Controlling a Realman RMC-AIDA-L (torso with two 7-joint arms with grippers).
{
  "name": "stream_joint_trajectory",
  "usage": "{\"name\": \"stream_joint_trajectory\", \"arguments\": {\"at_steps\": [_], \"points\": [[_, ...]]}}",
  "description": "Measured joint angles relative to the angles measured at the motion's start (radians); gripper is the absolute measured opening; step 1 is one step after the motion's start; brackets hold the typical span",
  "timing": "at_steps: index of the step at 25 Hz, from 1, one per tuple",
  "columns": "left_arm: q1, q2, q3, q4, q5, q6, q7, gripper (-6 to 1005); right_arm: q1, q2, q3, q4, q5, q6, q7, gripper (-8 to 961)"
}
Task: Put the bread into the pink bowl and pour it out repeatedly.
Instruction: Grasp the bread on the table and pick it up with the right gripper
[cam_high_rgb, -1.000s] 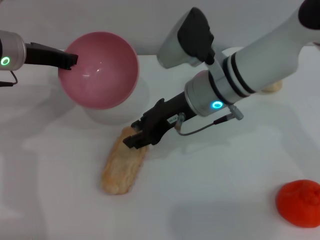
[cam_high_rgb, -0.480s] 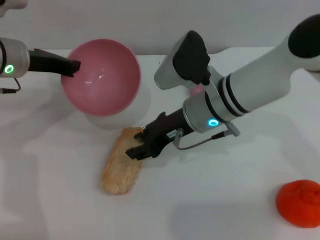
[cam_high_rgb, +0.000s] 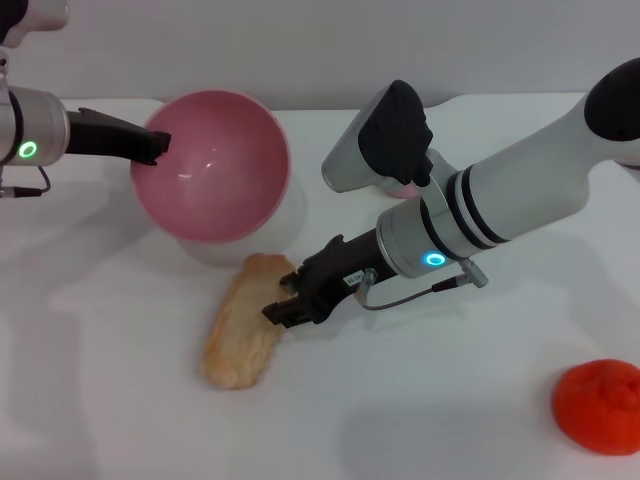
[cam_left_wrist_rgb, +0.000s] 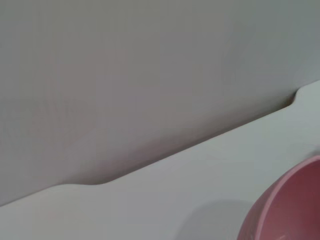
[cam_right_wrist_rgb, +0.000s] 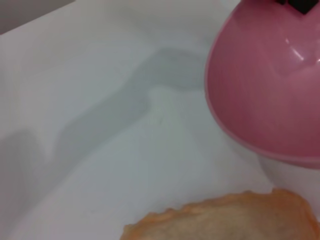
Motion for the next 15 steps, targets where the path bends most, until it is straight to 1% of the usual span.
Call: {"name": "stream_joint_trajectory", "arguments": {"at_steps": [5, 9, 11, 12, 15], "points": [[0.006, -0.003, 0.001, 0.000, -0.001, 0.000, 0.006, 44, 0.002, 0.000, -0.004, -0.038, 0.002, 0.003, -0.002, 466], [0.012, -0.003, 0.000, -0.001, -0.003, 0.002, 0.006, 44, 0.015, -0.005, -0.045, -0.085, 0.002, 0.033, -0.003, 465], [0.012, -0.003, 0.000, -0.001, -0.003, 0.002, 0.006, 44, 0.024, -0.007, -0.046, -0.095, 0.002, 0.055, 0.029, 465], [0.012, -0.003, 0.000, -0.001, -0.003, 0.002, 0.006, 44, 0.031, -0.008, -0.036, -0.097, 0.003, 0.056, 0.080, 465], [0.013, -0.003, 0.000, -0.003, -0.003, 0.004, 0.006, 44, 0.035, -0.008, -0.020, -0.098, 0.003, 0.049, 0.125, 464]]}}
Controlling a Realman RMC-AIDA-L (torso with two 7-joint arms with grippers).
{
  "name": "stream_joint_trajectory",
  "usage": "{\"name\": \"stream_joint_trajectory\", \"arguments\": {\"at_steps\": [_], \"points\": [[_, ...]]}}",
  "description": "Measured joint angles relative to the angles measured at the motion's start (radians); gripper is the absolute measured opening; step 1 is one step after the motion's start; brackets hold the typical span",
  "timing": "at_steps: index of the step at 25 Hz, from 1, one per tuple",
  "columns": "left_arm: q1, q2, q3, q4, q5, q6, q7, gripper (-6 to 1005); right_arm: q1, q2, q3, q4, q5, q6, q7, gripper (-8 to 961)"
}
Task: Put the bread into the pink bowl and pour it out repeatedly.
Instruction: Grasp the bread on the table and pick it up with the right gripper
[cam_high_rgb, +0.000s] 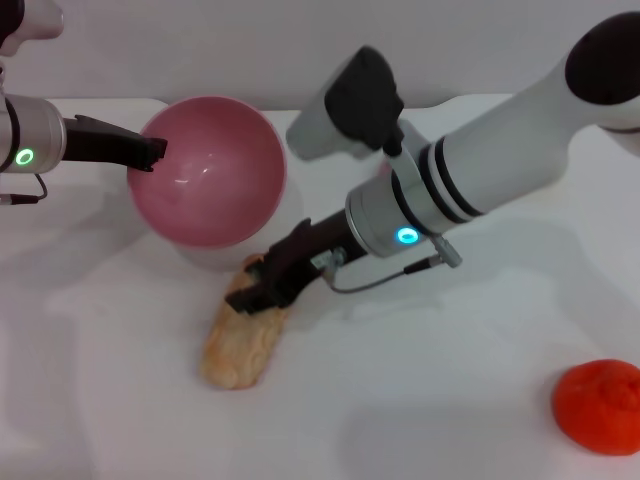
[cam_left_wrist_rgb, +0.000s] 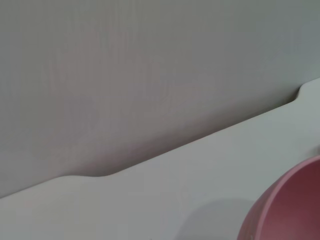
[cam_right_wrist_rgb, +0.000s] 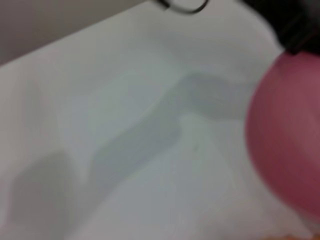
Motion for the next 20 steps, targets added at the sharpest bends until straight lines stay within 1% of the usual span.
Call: {"name": "stream_joint_trajectory", "arguments": {"at_steps": [7, 12, 18, 20], "points": [[-0.001, 0.000, 0.000, -0.003, 0.000, 0.009, 0.001, 44, 0.037, -0.002, 0.023, 0.026, -0.006, -0.031, 0.057, 463], [-0.004, 0.001, 0.000, -0.003, 0.000, 0.018, 0.002, 44, 0.068, 0.005, 0.015, 0.091, -0.004, -0.068, 0.058, 462], [-0.008, 0.003, -0.005, -0.007, 0.001, 0.043, 0.002, 44, 0.074, 0.007, 0.007, 0.117, -0.001, -0.087, 0.055, 461], [-0.008, 0.007, -0.011, -0.015, 0.007, 0.071, 0.001, 44, 0.074, 0.008, 0.001, 0.121, -0.001, -0.095, 0.055, 460]]}}
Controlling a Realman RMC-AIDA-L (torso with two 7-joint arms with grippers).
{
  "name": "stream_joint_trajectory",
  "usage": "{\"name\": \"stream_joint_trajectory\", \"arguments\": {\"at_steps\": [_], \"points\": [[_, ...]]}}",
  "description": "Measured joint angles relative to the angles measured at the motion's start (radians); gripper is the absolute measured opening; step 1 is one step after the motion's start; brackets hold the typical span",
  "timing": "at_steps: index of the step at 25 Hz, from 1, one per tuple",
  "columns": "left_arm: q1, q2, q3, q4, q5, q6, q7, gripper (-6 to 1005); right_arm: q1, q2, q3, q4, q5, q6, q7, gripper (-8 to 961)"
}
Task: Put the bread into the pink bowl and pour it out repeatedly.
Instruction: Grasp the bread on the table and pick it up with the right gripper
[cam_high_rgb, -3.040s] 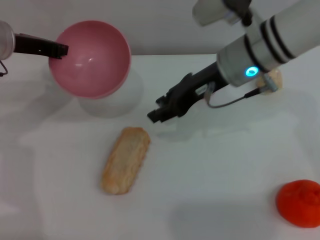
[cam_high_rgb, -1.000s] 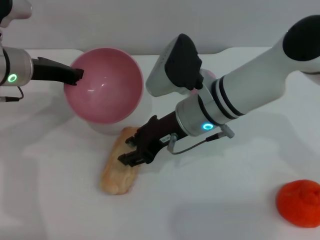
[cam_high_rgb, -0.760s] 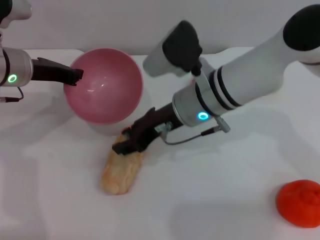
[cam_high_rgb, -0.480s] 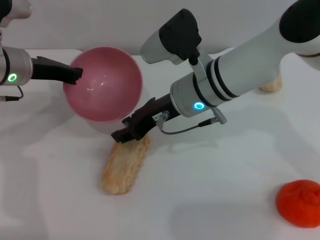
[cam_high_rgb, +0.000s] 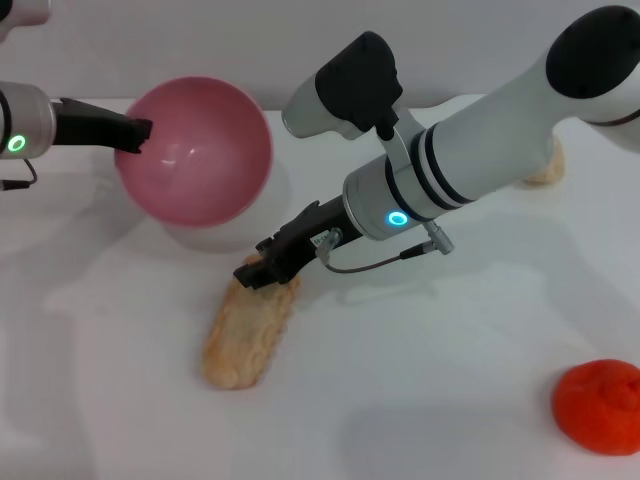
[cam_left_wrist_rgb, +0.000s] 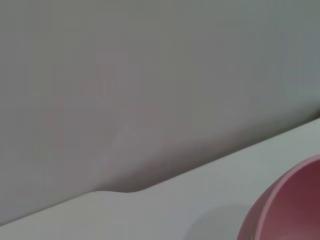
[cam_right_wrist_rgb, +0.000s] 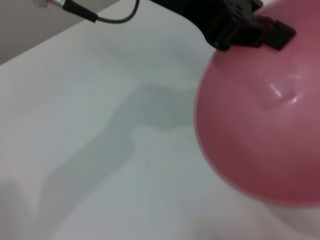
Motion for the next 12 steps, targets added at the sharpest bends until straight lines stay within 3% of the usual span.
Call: {"name": "stream_joint_trajectory", "arguments": {"at_steps": [12], "points": [[-0.001, 0.010, -0.004, -0.029, 0.003, 0.028, 0.001, 44, -0.005, 0.001, -0.190, 0.000, 0.118, -0.085, -0.009, 458]]}}
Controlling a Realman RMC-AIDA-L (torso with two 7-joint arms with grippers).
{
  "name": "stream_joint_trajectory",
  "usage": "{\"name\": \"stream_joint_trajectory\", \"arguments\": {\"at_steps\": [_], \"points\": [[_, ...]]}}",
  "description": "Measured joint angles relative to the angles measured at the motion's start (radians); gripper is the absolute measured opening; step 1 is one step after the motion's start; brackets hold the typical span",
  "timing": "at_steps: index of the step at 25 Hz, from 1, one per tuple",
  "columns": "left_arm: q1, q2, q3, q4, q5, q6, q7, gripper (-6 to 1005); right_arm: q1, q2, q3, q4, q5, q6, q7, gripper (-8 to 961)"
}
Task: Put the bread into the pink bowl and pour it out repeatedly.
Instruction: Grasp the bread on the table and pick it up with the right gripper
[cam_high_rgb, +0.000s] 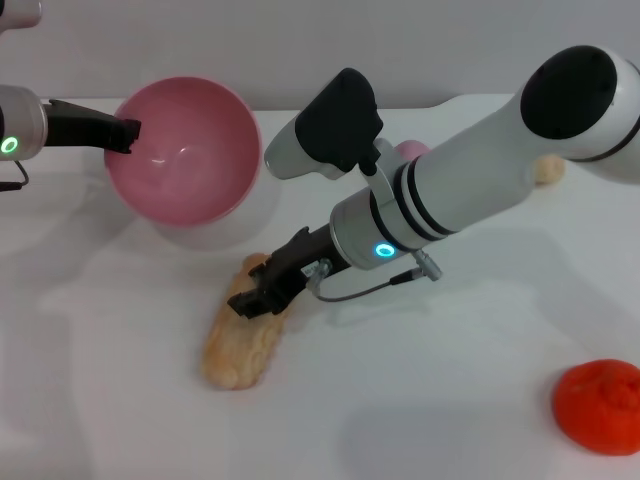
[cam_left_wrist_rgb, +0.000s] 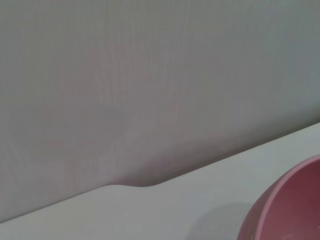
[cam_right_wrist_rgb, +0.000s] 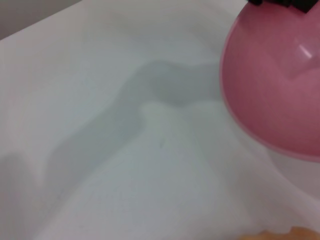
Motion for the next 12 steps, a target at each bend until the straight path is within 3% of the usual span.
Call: {"name": "stream_joint_trajectory", "arguments": {"at_steps": [12], "points": [[0.000, 0.001, 0.001, -0.002, 0.000, 0.001, 0.000, 44, -0.021, 0.000, -0.015, 0.022, 0.015, -0.007, 0.000, 456]]}}
